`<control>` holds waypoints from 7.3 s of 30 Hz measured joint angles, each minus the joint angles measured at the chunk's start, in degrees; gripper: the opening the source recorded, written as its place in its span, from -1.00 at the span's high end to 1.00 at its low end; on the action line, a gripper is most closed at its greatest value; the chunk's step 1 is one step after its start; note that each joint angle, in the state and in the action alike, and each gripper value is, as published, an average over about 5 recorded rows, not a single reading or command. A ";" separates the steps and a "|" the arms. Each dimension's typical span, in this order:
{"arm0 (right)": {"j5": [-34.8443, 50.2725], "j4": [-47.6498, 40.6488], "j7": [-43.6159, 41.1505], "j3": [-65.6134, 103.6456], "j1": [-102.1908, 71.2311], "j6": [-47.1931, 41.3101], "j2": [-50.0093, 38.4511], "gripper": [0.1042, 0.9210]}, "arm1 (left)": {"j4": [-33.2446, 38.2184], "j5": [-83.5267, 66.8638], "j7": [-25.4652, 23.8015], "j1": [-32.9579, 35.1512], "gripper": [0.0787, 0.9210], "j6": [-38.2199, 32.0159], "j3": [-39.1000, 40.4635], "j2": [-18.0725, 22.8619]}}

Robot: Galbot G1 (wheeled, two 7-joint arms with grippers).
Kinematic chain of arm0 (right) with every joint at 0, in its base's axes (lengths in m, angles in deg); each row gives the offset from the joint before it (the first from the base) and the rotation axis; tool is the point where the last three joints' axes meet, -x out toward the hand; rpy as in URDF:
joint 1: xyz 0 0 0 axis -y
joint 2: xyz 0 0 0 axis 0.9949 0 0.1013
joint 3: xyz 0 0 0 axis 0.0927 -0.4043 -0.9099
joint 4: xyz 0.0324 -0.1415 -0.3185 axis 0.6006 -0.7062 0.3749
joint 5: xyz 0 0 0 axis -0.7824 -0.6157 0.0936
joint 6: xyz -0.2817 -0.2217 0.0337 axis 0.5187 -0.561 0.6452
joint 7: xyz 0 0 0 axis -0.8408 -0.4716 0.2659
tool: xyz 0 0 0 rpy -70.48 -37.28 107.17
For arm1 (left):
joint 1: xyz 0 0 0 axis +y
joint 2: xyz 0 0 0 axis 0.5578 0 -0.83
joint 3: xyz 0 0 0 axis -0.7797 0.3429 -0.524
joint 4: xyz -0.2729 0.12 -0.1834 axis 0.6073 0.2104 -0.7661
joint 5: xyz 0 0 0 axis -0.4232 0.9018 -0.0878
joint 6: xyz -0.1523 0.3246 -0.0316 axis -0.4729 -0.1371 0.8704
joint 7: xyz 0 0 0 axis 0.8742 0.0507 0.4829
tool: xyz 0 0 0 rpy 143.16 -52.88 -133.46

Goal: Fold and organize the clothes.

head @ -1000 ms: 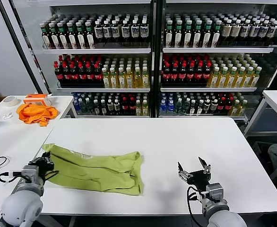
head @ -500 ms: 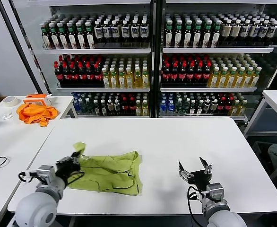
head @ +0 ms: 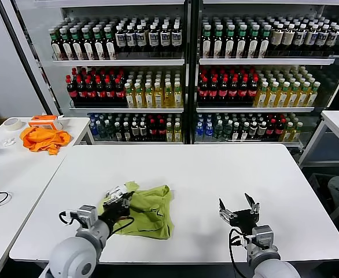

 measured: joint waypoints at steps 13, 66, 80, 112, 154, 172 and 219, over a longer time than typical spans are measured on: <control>-0.16 0.14 -0.01 0.26 -0.16 -0.02 0.10 -0.76 | -3.27 0.90 0.01 -2.84 0.95 0.03 4.54 3.52; -0.44 -0.80 -0.41 -0.50 0.15 0.70 -0.09 -0.76 | -15.09 10.09 -9.88 5.13 -0.49 -7.29 -8.69 0.64; -0.45 -0.71 -0.42 -0.57 0.20 0.76 -0.17 -0.76 | -15.76 8.40 -12.04 5.60 0.48 -7.96 -7.97 1.23; -0.23 -0.58 -0.55 -1.08 2.04 0.76 -0.60 -0.76 | -6.90 -2.74 -10.86 12.89 0.96 -2.00 -37.08 -12.01; 1.74 0.03 -0.84 -2.34 2.23 -2.04 1.33 -0.76 | 0.83 11.27 -12.45 0.51 -0.05 -9.76 3.30 9.86; 16.56 -7.31 -1.31 -15.26 10.23 -5.66 4.08 -0.76 | 1.06 17.85 -13.03 7.04 -0.77 -14.34 -8.87 5.20; 12.76 -7.48 -1.25 -8.70 9.59 -0.84 2.48 0.97 | 0.65 24.72 -12.39 11.97 -0.77 -17.78 -11.53 5.56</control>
